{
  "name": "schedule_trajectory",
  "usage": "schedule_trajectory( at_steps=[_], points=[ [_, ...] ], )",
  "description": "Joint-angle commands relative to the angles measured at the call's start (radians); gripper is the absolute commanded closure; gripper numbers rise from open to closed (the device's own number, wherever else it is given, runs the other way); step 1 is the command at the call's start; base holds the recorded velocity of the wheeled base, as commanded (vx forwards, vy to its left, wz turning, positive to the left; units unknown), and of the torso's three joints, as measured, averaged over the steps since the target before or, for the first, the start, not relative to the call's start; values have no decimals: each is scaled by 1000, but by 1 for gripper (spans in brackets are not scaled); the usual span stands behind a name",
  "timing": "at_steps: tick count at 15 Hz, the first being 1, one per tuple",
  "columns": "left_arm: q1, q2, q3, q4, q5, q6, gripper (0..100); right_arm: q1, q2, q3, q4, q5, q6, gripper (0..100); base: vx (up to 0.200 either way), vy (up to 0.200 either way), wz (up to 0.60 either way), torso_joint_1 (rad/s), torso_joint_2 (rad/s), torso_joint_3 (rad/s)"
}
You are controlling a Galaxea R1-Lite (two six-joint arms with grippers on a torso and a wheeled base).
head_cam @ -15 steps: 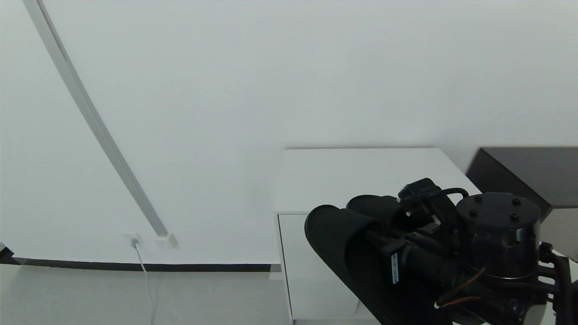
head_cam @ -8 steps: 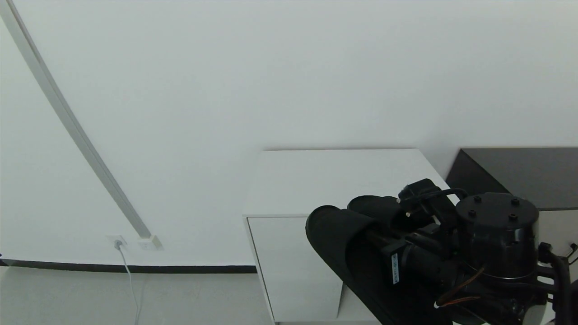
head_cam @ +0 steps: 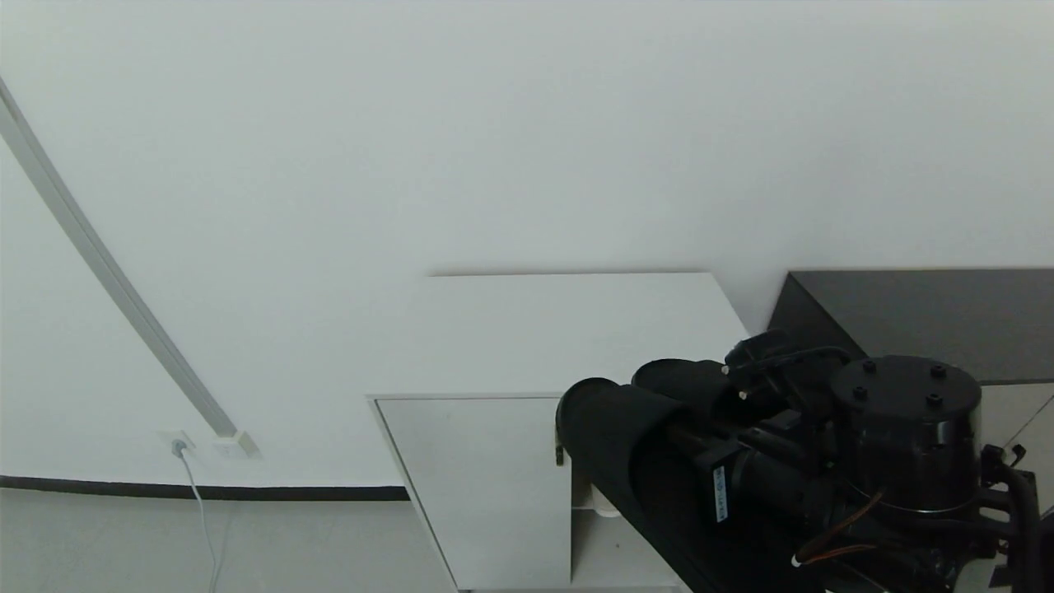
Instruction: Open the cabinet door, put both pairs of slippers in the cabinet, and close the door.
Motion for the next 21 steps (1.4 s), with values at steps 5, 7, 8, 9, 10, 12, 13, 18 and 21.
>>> schedule_trajectory(
  at_steps=[5, 7, 8, 9, 10, 12, 13, 18, 21],
  points=[
    [1, 1, 0, -1, 0, 0, 100, 0, 7, 5, -4, 0, 3, 100, 0, -80, 0, 3, 1, 1],
    [1, 1, 0, -1, 0, 0, 100, -2, 7, 8, -6, 0, 3, 100, 0, 0, 0, 0, 0, 0],
    [1, 1, 0, -1, 2, 0, 100, -2, 7, 8, -6, 0, 3, 100, 0, 0, 0, 0, 0, 0],
    [1, 1, 0, -1, 2, 0, 100, 0, 9, 9, -4, 0, 1, 100, 0, 0, 0, 0, 0, 0],
    [1, 1, 0, -1, 2, -1, 100, -2, 9, 13, -4, 0, 1, 100, 0, 0, 0, 0, 0, 0],
    [1, 1, 0, -1, 2, -1, 100, 0, 7, 13, -4, 0, 1, 100, 0, 0, 0, 0, 0, 0],
    [1, 1, 0, -1, 2, -1, 100, 0, 9, 13, -4, 0, 1, 100, 0, 0, 0, 0, 0, 0],
    [1, 1, 0, -1, 2, -1, 100, 0, 7, 17, -4, 0, 1, 100, -160, 0, 0, 6, 3, 1],
    [1, 1, 0, -1, 2, 0, 100, 0, 9, 17, -4, 0, 1, 100, 0, 0, 0, 0, 0, 0]
  ],
)
